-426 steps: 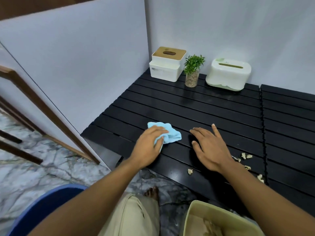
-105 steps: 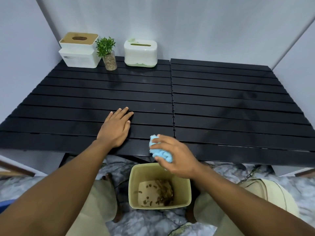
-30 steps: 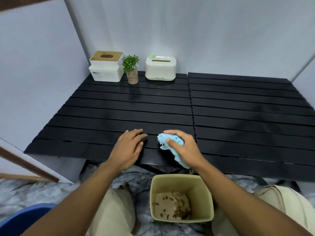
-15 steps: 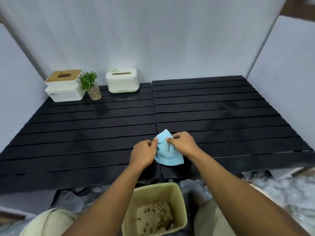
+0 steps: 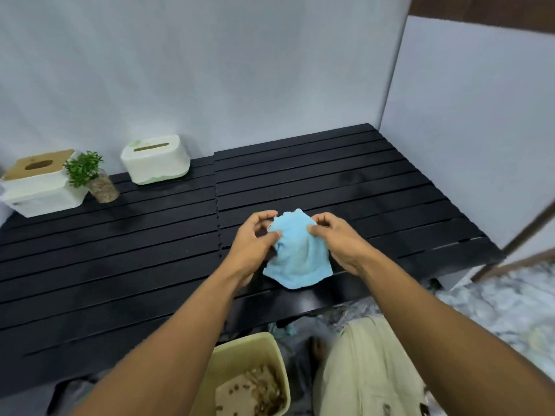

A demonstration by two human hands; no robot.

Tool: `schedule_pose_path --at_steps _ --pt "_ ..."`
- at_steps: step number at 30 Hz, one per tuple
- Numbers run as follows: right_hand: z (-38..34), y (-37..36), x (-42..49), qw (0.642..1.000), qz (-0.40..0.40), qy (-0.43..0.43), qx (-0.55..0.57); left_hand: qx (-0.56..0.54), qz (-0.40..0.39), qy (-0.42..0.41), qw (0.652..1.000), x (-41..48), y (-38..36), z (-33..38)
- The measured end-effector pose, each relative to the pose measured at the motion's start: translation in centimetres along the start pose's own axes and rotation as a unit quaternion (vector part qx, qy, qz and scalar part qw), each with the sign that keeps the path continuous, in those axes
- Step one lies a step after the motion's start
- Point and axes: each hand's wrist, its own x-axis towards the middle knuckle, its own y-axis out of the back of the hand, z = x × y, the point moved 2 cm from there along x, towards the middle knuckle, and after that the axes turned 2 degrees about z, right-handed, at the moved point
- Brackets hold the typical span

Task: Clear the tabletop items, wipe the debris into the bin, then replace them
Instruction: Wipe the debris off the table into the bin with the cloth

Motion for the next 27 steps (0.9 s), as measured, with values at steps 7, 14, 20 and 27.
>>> schedule_pose_path --at_steps 7,14,20,27 --pt "1.0 9.9 -0.7 0.997 0.014 0.012 0.072 -0.052 -0.091 0.053 0.993 4.5 -10.3 0.4" --pt "2.3 19.7 0.1 0.987 0.151 0.041 -0.028 0.154 -0.13 0.02 0.979 5.9 -21.2 -2.0" --pt "-0.8 27.7 0.6 0.975 0.2 0.074 -0.063 -0.082 -0.099 -0.009 0.992 6.3 -29.8 0.4" --pt "-1.7 32.5 1.1 0.97 0.207 0.074 -0.102 -0.166 -0.095 0.021 0.981 7.2 -34.8 0.8"
